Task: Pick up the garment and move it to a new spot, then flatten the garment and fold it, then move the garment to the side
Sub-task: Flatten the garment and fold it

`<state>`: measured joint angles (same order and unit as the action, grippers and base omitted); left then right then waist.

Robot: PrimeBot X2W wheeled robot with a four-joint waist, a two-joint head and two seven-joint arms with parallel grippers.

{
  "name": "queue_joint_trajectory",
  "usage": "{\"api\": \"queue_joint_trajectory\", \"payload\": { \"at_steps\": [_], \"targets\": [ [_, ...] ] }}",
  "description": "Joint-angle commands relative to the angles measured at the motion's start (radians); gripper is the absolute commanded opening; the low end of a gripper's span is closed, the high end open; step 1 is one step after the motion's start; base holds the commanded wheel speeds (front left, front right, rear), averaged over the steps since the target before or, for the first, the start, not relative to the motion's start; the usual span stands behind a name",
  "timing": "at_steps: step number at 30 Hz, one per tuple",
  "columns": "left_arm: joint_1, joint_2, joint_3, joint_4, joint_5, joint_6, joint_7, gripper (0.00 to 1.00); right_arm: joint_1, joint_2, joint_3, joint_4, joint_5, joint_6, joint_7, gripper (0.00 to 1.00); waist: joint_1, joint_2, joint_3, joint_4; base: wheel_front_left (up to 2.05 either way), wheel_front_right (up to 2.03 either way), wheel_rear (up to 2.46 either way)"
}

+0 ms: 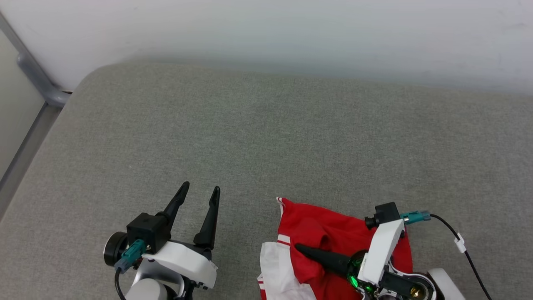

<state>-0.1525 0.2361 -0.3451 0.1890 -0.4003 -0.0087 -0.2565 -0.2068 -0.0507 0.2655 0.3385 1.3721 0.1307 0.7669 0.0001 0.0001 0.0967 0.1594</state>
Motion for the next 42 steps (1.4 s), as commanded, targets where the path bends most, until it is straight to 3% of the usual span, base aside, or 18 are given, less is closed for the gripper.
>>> {"api": "queue_joint_trajectory", "payload": {
  "at_steps": [1, 2, 3, 5, 6, 12, 18, 22, 28, 30, 36, 42],
  "targets": [
    [-0.016, -0.008, 0.001, 0.003, 0.003, -0.006, -0.004, 1.0, -0.016, 0.0, 0.013, 0.012, -0.027, 0.0, -0.035, 0.0, -0.0001, -0.0001, 0.021, 0.012, 0.0, 0.0, 0.0],
    [-0.021, -0.009, 0.002, 0.006, 0.004, -0.007, -0.005, 1.0, -0.019, -0.005, 0.028, 0.015, -0.049, 0.0, -0.051, 0.0, -0.0001, -0.0001, 0.027, 0.014, 0.0, 0.0, 0.0],
    [-0.024, -0.011, 0.004, 0.009, 0.004, -0.009, -0.006, 1.0, -0.022, -0.01, 0.04, 0.02, -0.066, 0.0, -0.067, 0.13, -0.0001, -0.0001, 0.032, 0.016, 0.0, 0.0, 0.0],
    [-0.028, -0.015, 0.009, 0.015, 0.005, -0.01, -0.008, 1.0, -0.023, -0.016, 0.057, 0.026, -0.074, 0.0, -0.086, 0.76, -0.0001, -0.0001, 0.04, 0.016, 0.0, 0.0, 0.0],
    [-0.03, -0.018, 0.011, 0.018, 0.006, -0.012, -0.008, 1.0, -0.025, -0.019, 0.063, 0.028, -0.076, 0.0, -0.095, 1.0, -0.0001, -0.0001, 0.042, 0.016, 0.0, 0.0, 0.0],
    [-0.035, -0.032, 0.023, 0.027, 0.015, -0.019, -0.01, 1.0, -0.038, -0.036, 0.11, -0.021, -0.059, 0.0, -0.126, 1.0, -0.0001, -0.0001, 0.039, 0.005, 0.0, 0.0, 0.0],
    [-0.015, -0.041, 0.043, 0.024, 0.029, -0.024, -0.01, 1.0, -0.043, -0.098, 0.151, -0.152, -0.11, 0.0, -0.219, 1.0, -0.0001, -0.0001, 0.017, -0.014, 0.0, 0.0, 0.0],
    [0.005, -0.041, 0.054, 0.024, 0.035, -0.022, -0.01, 1.0, -0.03, -0.162, 0.122, -0.182, -0.231, 0.0, -0.372, 1.0, -0.0001, -0.0001, -0.007, -0.031, 0.0, 0.0, 0.0],
    [0.036, -0.034, 0.076, 0.021, 0.038, -0.011, -0.009, 1.0, 0.011, -0.236, 0.006, -0.127, -0.46, 0.0, -0.547, 1.0, -0.0001, -0.0001, -0.046, -0.062, 0.0, 0.0, 0.0],
    [0.04, -0.031, 0.08, 0.021, 0.038, -0.008, -0.009, 1.0, 0.023, -0.236, -0.021, -0.121, -0.485, 0.0, -0.564, 1.0, -0.0001, -0.0001, -0.052, -0.068, 0.0, 0.0, 0.0],
    [0.068, -0.02, 0.097, 0.014, 0.035, 0.005, -0.009, 1.0, 0.088, -0.252, -0.19, -0.124, -0.715, 0.0, -0.641, 1.0, -0.0001, -0.0001, -0.078, -0.102, 0.0, 0.0, 0.0],
    [0.098, -0.004, 0.115, 0.005, 0.032, 0.024, -0.008, 1.0, 0.16, -0.202, -0.289, -0.213, -0.938, 0.0, -0.717, 1.0, -0.0001, -0.0001, -0.104, -0.142, 0.0, 0.0, 0.0]
  ]
}}
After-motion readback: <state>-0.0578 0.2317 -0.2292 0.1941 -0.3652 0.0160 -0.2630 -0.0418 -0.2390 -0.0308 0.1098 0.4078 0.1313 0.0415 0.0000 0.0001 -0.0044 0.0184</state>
